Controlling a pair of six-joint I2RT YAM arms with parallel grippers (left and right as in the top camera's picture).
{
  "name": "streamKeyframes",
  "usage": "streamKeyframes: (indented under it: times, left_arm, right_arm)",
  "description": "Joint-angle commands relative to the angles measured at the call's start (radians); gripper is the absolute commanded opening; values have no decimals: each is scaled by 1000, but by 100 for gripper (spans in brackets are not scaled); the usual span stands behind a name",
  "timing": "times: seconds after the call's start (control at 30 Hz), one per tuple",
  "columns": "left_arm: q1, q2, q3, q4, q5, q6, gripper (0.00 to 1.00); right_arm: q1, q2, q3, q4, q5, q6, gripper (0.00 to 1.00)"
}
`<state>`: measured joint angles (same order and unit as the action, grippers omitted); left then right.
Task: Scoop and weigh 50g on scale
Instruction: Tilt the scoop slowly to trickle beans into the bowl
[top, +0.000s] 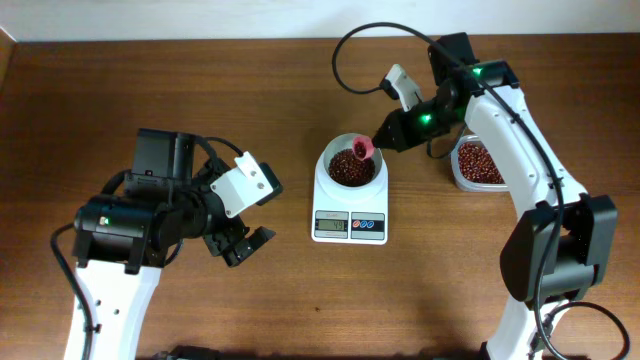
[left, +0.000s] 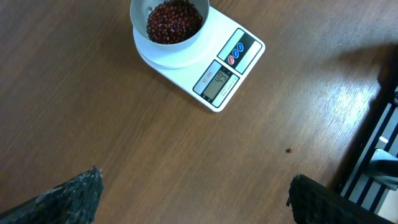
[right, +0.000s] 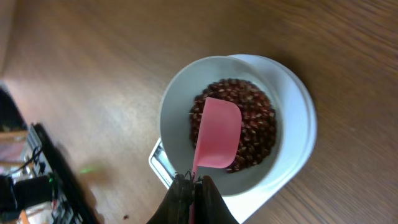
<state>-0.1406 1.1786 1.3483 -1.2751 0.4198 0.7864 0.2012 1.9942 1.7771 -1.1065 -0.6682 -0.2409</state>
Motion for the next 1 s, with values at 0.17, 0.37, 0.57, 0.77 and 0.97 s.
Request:
streamKeyframes:
  times: [0.17,0.37,0.57,0.77,0.97]
  left_arm:
    - [6,0,14,-1,18,16,99]
    - [6,0,14,-1,18,16,99]
    - [6,0,14,-1,18,16,99]
    - [6,0,14,-1,18,16,99]
    - [6,0,14,-1,18,16,99]
  right_arm:
    - [80,-25,22,19,180,47,4]
    - [80,-26,22,17,149,47,4]
    - [80,-26,22,3,149,47,4]
    - [80,-26,22,4,126,47,4]
    - [80,-26,22,4,93,47,4]
